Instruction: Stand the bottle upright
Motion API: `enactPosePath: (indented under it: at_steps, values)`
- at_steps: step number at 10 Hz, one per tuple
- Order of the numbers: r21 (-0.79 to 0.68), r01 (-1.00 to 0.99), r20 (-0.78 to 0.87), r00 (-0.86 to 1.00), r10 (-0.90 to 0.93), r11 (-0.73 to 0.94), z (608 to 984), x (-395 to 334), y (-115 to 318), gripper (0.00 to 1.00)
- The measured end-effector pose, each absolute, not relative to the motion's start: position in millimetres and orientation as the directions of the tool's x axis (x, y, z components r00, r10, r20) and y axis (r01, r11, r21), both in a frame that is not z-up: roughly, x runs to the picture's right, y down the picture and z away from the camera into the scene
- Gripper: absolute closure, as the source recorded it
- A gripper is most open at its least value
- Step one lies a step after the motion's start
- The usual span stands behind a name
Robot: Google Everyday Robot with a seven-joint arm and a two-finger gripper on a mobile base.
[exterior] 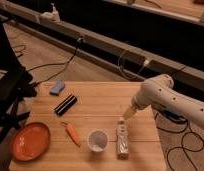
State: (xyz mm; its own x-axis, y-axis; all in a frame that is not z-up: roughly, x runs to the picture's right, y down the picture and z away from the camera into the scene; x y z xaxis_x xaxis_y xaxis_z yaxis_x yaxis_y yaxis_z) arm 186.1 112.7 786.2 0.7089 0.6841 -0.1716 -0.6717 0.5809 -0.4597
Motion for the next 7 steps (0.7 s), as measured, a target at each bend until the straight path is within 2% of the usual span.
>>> enactPosePath:
  at_steps: [7]
  values:
    - [-0.476,-0.773,-0.254,0.578,0.776,0.42,801.8,159.9,146.3,0.2]
